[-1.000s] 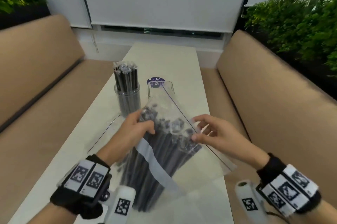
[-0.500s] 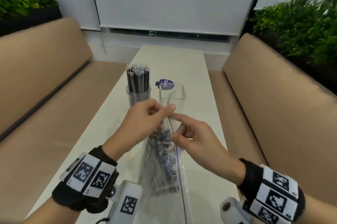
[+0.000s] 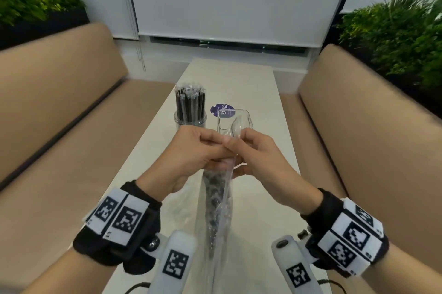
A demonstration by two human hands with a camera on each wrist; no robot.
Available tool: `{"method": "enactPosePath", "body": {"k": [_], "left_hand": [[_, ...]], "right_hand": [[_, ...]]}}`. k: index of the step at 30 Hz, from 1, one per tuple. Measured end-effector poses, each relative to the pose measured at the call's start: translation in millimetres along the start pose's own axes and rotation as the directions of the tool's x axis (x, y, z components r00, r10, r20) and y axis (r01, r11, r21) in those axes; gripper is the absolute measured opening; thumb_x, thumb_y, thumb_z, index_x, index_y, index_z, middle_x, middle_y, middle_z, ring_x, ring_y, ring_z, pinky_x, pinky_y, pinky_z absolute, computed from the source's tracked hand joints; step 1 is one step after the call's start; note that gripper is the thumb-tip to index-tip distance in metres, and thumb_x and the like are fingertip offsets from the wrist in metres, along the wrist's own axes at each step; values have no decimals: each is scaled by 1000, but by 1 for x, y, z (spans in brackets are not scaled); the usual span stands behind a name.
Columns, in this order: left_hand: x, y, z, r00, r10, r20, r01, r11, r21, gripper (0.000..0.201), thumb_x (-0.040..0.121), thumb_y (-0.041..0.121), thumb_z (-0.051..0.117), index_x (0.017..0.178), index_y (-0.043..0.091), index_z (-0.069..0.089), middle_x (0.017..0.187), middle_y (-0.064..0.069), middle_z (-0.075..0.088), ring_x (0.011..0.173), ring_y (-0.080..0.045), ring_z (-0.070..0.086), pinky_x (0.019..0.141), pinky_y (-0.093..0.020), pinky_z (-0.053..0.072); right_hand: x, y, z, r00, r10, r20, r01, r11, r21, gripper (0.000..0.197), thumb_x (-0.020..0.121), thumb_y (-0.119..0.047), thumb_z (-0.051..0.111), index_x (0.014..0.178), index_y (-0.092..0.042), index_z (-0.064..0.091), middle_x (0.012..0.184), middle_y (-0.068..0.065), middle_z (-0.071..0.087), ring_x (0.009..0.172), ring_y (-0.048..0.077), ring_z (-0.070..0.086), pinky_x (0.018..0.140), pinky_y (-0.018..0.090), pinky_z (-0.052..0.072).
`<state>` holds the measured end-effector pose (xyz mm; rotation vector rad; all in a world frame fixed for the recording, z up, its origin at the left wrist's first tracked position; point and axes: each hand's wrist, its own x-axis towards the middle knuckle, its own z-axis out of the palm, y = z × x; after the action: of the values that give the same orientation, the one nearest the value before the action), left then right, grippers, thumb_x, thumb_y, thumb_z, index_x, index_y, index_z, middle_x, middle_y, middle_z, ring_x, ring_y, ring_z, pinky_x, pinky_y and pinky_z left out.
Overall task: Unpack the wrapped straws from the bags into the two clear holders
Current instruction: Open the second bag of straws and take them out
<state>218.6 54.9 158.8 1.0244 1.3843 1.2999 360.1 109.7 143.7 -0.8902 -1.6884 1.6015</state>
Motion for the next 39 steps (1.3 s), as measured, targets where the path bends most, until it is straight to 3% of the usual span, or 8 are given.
{"method": "enactPosePath", "body": {"k": [10,13,16,19,24,28,32,39], "left_hand": [[0,-7,5,989,94,-117,-73,983,171,11,89,5,59,84,2,68,63,-6,69,53,-12,67,55,-26,55],[1,-11,-8,892,381,-244,-205,821,532,9,89,13,54,83,11,61,67,-1,67,62,-18,70,59,-29,53],[-2,-9,-20,832,543,-115,-310,627,715,11,90,5,50,89,15,52,75,-2,59,65,-21,59,58,-30,45],[-1,-14,-13,877,477,56,-305,464,831,23,94,8,44,93,19,64,87,2,44,72,-17,50,63,-29,35],[7,-21,6,956,293,11,-196,611,767,38,86,22,64,124,20,59,96,8,39,74,-3,52,64,-13,38],[5,-26,-25,887,441,136,-284,292,913,74,63,-20,63,126,19,60,103,1,32,83,-19,47,54,-17,43],[-1,-45,-63,931,344,124,-170,104,980,93,57,-23,63,130,34,49,118,-7,34,74,-20,40,46,-38,50],[8,-56,-39,992,123,43,-107,586,804,72,85,21,68,149,27,34,138,4,42,102,-13,46,87,-20,36]], "right_hand": [[3,-4,-11,1000,-1,-14,1,1000,19,13,92,-1,62,87,11,62,74,24,67,58,24,69,58,30,60],[3,-1,-24,991,-11,-135,-2,995,-96,15,91,4,60,76,2,63,59,12,67,48,21,68,49,28,56],[-2,0,-37,980,0,-199,-31,988,-154,16,90,6,57,75,0,62,56,7,67,47,20,66,47,28,54],[-1,1,-38,968,6,-252,-47,986,-158,13,91,-1,56,79,-1,61,63,9,65,49,18,63,49,29,53],[4,15,-18,978,31,-205,-118,896,-428,23,85,-18,69,91,-13,47,79,5,57,58,18,57,40,15,43],[-3,22,-48,965,30,-261,-170,829,-532,21,82,1,57,99,-10,52,81,10,61,47,17,55,37,15,40],[-15,24,-85,950,109,-291,-246,838,-488,15,82,-1,58,85,-14,64,72,3,59,49,16,57,50,31,52],[-27,47,-71,926,297,-231,-354,896,-267,21,100,-26,50,102,-17,69,102,-1,66,91,27,72,70,38,63]]}}
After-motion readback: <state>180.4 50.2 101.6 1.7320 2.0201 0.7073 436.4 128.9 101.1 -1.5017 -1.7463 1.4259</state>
